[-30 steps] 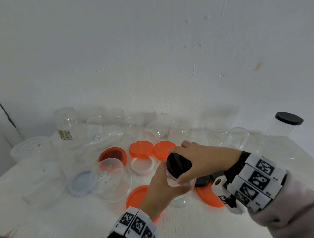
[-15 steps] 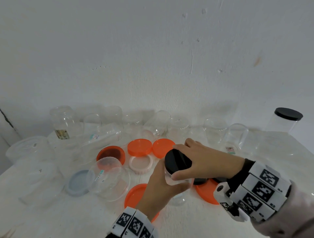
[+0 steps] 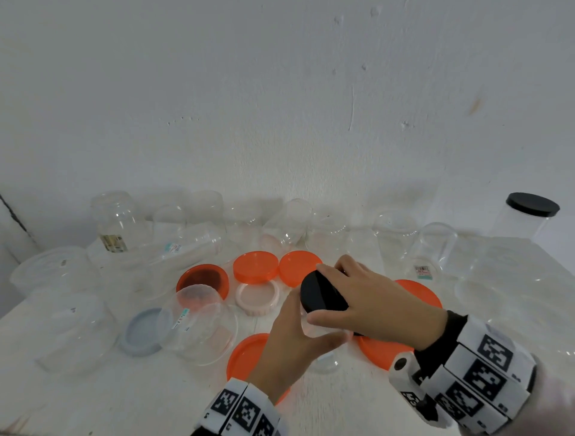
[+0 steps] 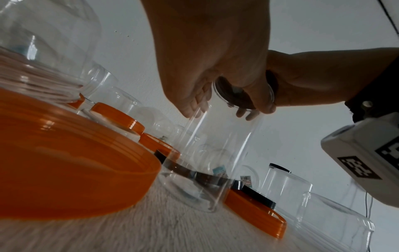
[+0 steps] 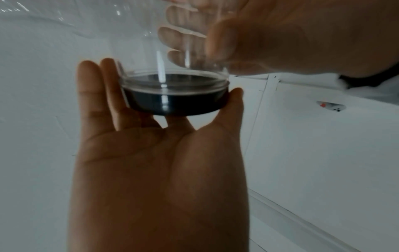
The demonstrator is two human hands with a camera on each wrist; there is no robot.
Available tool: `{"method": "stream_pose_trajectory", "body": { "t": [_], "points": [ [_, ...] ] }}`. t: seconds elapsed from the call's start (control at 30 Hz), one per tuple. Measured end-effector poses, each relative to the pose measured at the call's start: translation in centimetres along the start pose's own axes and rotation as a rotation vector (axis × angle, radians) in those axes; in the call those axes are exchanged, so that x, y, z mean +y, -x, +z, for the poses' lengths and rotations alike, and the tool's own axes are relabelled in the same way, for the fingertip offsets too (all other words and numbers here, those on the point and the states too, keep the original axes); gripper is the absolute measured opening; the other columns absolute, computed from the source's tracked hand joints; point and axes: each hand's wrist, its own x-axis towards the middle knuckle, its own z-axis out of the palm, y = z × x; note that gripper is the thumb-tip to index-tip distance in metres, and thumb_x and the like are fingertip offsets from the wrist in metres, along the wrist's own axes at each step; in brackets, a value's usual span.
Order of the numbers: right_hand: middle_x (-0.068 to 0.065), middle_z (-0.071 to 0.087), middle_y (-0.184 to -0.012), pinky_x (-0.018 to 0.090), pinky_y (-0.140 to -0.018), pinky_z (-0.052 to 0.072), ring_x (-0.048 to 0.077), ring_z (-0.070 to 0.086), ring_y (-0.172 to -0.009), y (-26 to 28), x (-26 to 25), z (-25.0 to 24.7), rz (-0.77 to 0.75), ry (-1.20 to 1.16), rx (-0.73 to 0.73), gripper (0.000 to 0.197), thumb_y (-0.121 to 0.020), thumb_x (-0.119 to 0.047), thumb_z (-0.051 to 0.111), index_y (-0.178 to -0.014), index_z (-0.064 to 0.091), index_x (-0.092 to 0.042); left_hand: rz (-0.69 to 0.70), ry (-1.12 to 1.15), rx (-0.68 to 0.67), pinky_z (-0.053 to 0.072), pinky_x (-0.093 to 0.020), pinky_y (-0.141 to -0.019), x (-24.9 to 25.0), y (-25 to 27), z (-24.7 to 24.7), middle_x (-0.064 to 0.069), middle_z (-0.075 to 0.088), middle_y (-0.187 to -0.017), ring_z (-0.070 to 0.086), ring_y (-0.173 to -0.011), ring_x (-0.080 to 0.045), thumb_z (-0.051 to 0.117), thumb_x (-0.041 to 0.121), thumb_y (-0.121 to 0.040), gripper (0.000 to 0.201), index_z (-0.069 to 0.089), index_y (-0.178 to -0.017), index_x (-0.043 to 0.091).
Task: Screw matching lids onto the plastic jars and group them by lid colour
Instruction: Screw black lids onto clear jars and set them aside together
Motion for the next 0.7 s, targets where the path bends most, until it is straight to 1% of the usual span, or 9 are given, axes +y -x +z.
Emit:
{"method": "stream_pose_trajectory", "body": {
  "t": [0.1, 0.2, 0.23, 0.3, 0.43, 0.53, 0.6, 0.63, 0.7],
  "points": [
    [-0.005, 0.034, -0.116, 0.034, -0.087, 0.049, 0.015, 0.041, -0.105, 0.0, -0.1, -0.1, 0.004, -0.009, -0.004, 0.069, -0.082, -0.070, 0.045, -0.137, 0.030, -0.032, 0.001, -0.013, 0.003, 0.042, -0.002, -0.080, 0.0, 0.0, 0.0, 0.025, 0.060, -0.117, 0.055, -0.110, 0.007, 0.084, 0.027, -0.069, 0.072, 0.044, -0.127, 0.042],
    [-0.010, 0.027, -0.129, 0.032, -0.097, 0.044, 0.012, 0.028, -0.120, -0.3, 0.6, -1.4, -0.093, -0.082, -0.129, 0.067, -0.083, -0.057, 0.056, -0.142, 0.025, -0.044, 0.002, -0.036, 0.011, 0.040, -0.001, -0.082, -0.1, 0.0, -0.1, 0.027, 0.058, -0.119, 0.053, -0.113, 0.009, 0.084, 0.034, -0.069, 0.073, 0.043, -0.128, 0.042],
    [-0.011, 0.024, -0.133, 0.031, -0.099, 0.041, 0.010, 0.024, -0.122, -0.5, 0.8, -1.7, -0.128, -0.082, -0.158, 0.069, -0.084, -0.053, 0.059, -0.143, 0.024, -0.047, 0.000, -0.040, 0.010, 0.040, 0.000, -0.082, -0.1, 0.0, -0.1, 0.028, 0.058, -0.119, 0.052, -0.112, 0.010, 0.084, 0.036, -0.068, 0.073, 0.043, -0.128, 0.043],
    [-0.012, 0.024, -0.136, 0.029, -0.100, 0.039, 0.010, 0.023, -0.122, -0.8, 0.9, -2.2, -0.168, -0.053, -0.182, 0.069, -0.085, -0.050, 0.060, -0.144, 0.025, -0.048, -0.006, -0.037, 0.012, 0.040, 0.000, -0.082, -0.1, 0.0, -0.1, 0.029, 0.058, -0.117, 0.052, -0.111, 0.010, 0.084, 0.038, -0.067, 0.073, 0.043, -0.127, 0.044],
    [-0.006, 0.028, -0.131, 0.032, -0.095, 0.042, 0.015, 0.027, -0.116, -0.9, 0.5, -1.9, -0.148, 0.010, -0.168, 0.065, -0.086, -0.056, 0.055, -0.142, 0.026, -0.045, -0.011, -0.027, 0.013, 0.040, 0.001, -0.080, -0.1, 0.0, -0.1, 0.030, 0.058, -0.116, 0.053, -0.110, 0.011, 0.084, 0.035, -0.068, 0.072, 0.043, -0.126, 0.043],
    [0.000, 0.032, -0.125, 0.034, -0.091, 0.046, 0.021, 0.034, -0.108, -0.8, -0.3, -1.0, -0.095, 0.118, -0.089, 0.063, -0.086, -0.064, 0.046, -0.140, 0.029, -0.036, -0.011, -0.014, 0.002, 0.040, 0.002, -0.078, -0.1, 0.0, -0.1, 0.030, 0.058, -0.117, 0.053, -0.110, 0.012, 0.084, 0.032, -0.069, 0.071, 0.043, -0.126, 0.043],
    [0.004, 0.034, -0.122, 0.034, -0.089, 0.046, 0.022, 0.036, -0.104, -0.8, -0.9, -0.4, -0.066, 0.186, -0.034, 0.064, -0.087, -0.067, 0.040, -0.139, 0.031, -0.030, -0.008, -0.013, -0.004, 0.041, 0.001, -0.079, -0.1, 0.0, -0.1, 0.027, 0.059, -0.119, 0.054, -0.111, 0.010, 0.084, 0.031, -0.070, 0.071, 0.043, -0.127, 0.042],
    [0.004, 0.035, -0.123, 0.034, -0.089, 0.045, 0.022, 0.036, -0.104, -0.9, -1.0, -0.3, -0.060, 0.204, -0.020, 0.064, -0.088, -0.066, 0.038, -0.139, 0.032, -0.029, -0.006, -0.013, -0.006, 0.041, 0.000, -0.080, -0.1, 0.0, -0.1, 0.025, 0.059, -0.120, 0.054, -0.112, 0.009, 0.084, 0.030, -0.070, 0.072, 0.044, -0.128, 0.042],
    [0.004, 0.034, -0.126, 0.035, -0.091, 0.044, 0.022, 0.035, -0.108, -1.2, -0.9, -0.6, -0.068, 0.169, -0.047, 0.063, -0.087, -0.065, 0.041, -0.140, 0.030, -0.033, 0.000, -0.010, -0.011, 0.041, -0.001, -0.081, -0.1, 0.0, -0.1, 0.023, 0.059, -0.120, 0.054, -0.113, 0.007, 0.084, 0.030, -0.070, 0.072, 0.044, -0.129, 0.040]
  ]
}}
